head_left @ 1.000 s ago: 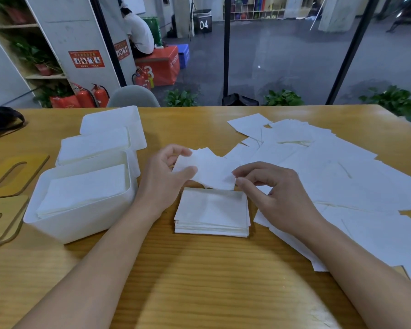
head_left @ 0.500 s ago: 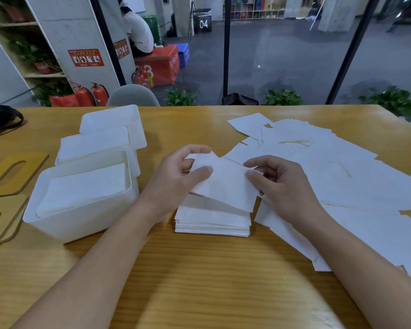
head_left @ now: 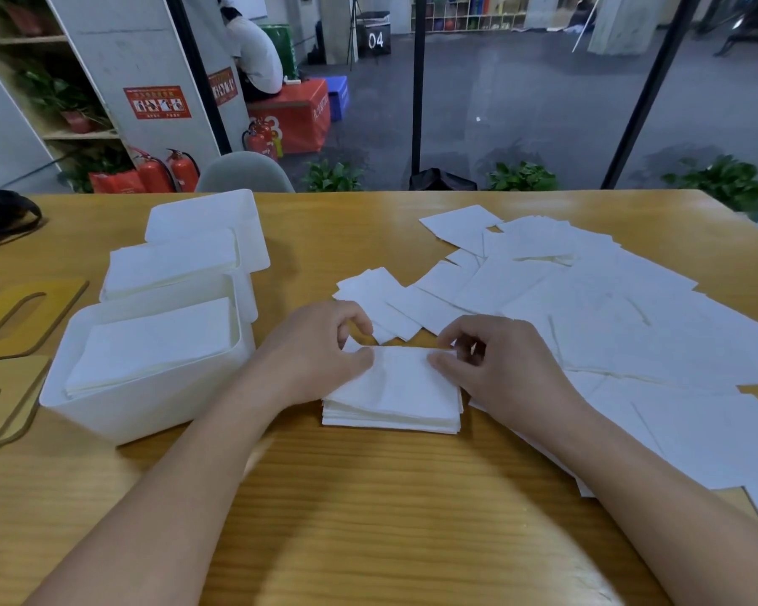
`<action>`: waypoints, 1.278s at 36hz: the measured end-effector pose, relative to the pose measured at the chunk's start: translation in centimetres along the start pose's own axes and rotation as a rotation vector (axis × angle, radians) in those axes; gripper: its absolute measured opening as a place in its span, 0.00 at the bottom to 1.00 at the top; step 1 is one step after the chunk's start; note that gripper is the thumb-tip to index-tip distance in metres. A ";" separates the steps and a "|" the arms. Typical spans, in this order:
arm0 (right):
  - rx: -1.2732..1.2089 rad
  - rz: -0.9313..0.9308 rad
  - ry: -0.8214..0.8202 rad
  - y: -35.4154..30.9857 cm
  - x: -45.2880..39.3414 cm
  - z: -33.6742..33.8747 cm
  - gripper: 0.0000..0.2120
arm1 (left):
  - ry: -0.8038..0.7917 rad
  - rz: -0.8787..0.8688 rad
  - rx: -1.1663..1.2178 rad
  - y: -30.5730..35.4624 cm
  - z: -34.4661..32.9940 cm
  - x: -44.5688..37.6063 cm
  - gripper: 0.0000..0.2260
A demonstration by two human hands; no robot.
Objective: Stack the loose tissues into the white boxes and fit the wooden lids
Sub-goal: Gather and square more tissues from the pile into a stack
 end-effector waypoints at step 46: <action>-0.358 0.134 0.153 -1.4 -0.5 1.6 0.07 | 0.388 -0.227 0.319 1.2 1.3 -0.3 0.08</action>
Point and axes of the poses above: each hand's wrist, its own x-axis away from the middle knuckle, its own z-axis out of the back of the hand, y = z × x, the point moved 3 cm from there along -x, towards the middle knuckle, and after that the axes turned 15 degrees about -x, right-handed, at the moved point
